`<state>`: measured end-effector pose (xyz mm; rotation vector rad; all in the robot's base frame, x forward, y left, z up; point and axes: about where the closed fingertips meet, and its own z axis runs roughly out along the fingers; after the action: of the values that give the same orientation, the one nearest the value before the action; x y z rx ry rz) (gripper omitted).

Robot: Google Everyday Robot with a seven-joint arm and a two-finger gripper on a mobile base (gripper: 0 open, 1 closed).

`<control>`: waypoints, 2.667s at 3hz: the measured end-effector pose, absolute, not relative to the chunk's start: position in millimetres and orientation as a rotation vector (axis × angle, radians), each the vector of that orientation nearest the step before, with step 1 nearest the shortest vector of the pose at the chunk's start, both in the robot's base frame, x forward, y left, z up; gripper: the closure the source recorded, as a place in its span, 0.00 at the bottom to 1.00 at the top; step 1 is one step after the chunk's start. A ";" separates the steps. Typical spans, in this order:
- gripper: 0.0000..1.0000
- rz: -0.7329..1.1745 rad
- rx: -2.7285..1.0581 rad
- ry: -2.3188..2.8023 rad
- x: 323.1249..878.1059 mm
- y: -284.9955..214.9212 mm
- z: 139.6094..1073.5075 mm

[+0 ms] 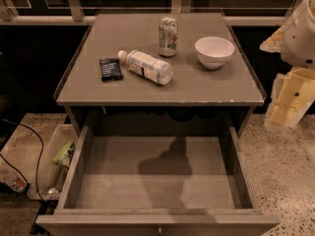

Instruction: Place blue plastic bottle into top drawer

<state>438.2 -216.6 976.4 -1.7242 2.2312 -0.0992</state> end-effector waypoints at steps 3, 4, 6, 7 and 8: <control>0.00 -0.055 -1.714 2.152 452.8 -195.5 976.9; 0.00 0.047 -1.668 2.058 483.2 -172.0 974.4; 0.00 0.273 -1.557 1.971 545.5 -137.7 970.3; 0.00 0.273 -1.557 1.971 545.5 -137.7 970.3; 0.00 0.294 -1.559 1.952 560.1 -122.9 958.9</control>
Offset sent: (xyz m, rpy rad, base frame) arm 0.0043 0.0096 -0.0017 0.0106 -0.0040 0.0350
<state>560.1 -122.9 958.9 -1.5588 1.9524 0.2943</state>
